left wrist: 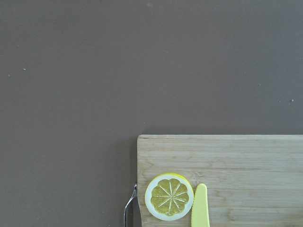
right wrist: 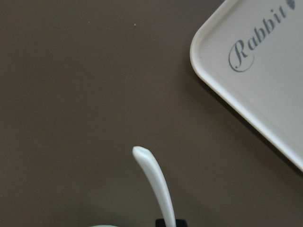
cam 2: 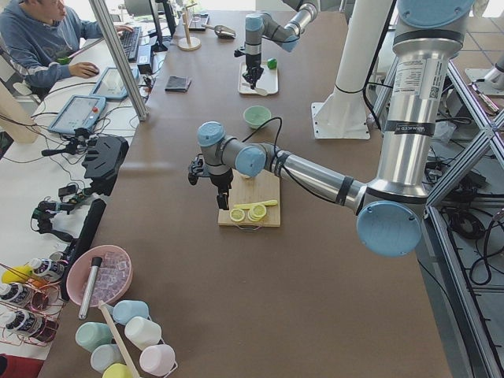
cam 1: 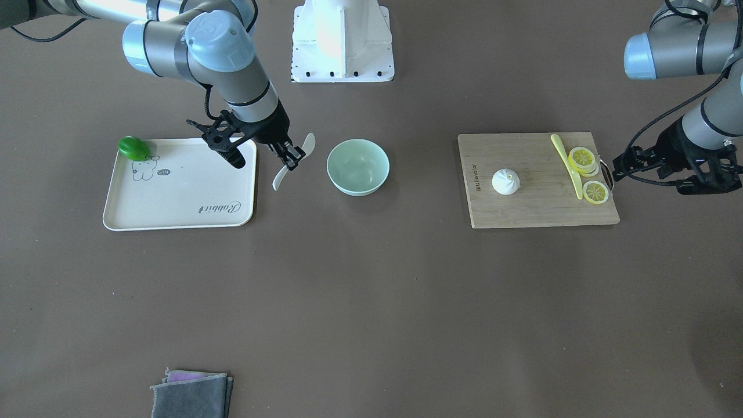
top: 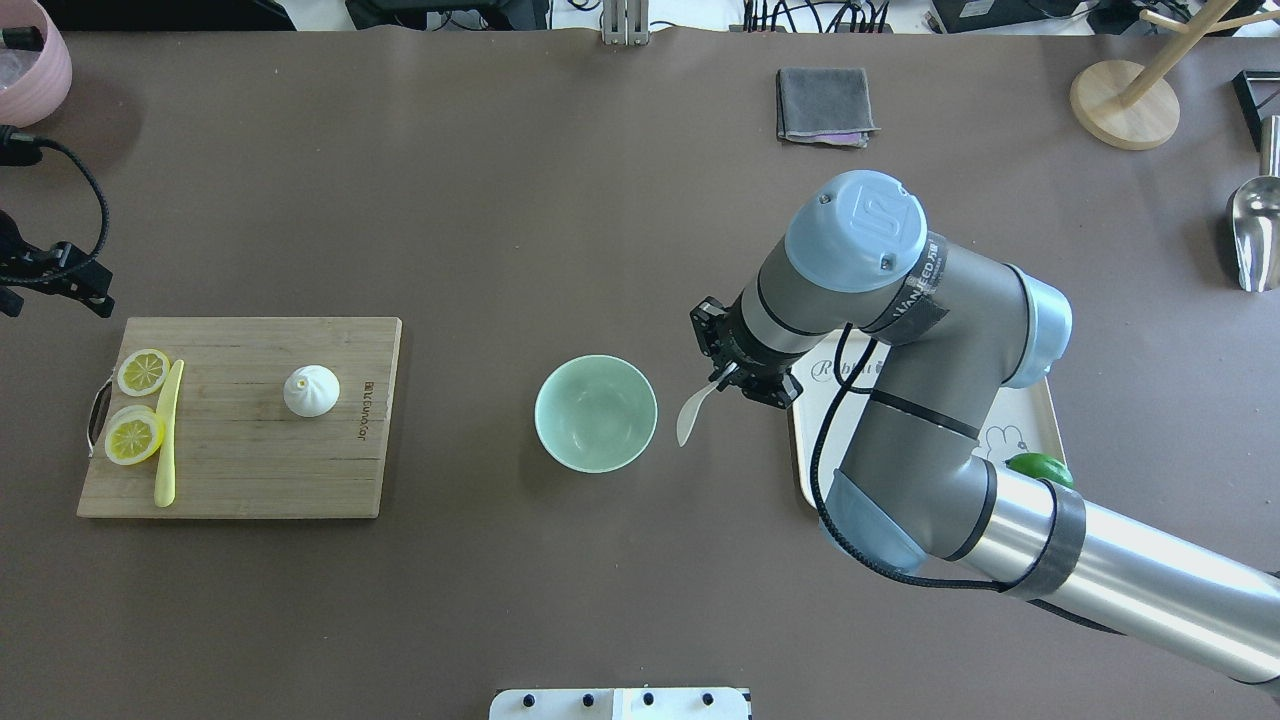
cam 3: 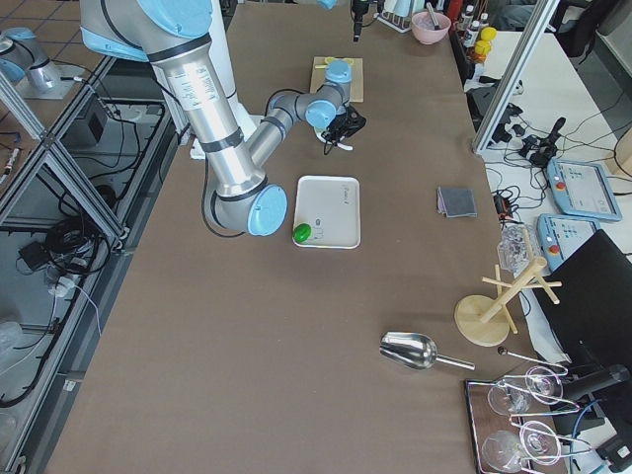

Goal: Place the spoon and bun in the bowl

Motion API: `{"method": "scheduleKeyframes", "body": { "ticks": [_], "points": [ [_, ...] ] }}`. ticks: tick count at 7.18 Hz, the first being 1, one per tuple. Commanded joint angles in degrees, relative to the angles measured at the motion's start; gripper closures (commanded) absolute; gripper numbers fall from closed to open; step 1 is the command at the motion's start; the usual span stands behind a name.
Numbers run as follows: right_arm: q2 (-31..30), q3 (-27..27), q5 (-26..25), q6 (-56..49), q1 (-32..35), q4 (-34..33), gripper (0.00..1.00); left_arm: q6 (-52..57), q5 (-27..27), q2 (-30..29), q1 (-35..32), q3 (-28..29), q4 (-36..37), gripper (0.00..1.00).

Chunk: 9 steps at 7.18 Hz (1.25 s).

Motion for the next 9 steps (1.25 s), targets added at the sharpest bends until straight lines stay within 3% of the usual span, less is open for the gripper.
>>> {"method": "scheduleKeyframes", "body": {
  "ticks": [1, 4, 5, 6, 9],
  "points": [
    [4.7, -2.1, -6.4, 6.2, -3.1, -0.3, 1.0, 0.1, 0.0, 0.0, 0.1, 0.7, 0.0, 0.02],
    [7.7, -6.0, -10.6, 9.7, -4.5, -0.2, 1.0, 0.0, -0.3, 0.0, 0.1, 0.5, 0.0, 0.02],
    [7.6, -6.1, -11.3, 10.1, -5.2, -0.4, 0.35, -0.1, -0.3, -0.1, 0.2, 0.6, 0.0, 0.02],
    [7.6, -5.2, -10.8, 9.6, -5.3, -2.2, 0.0, -5.4, -0.6, -0.4, 0.5, 0.9, -0.7, 0.02],
    [1.1, 3.2, -2.9, 1.9, -1.1, -3.4, 0.0, -27.1, 0.0, -1.0, 10.8, 1.3, -10.8, 0.02]
  ]
}}
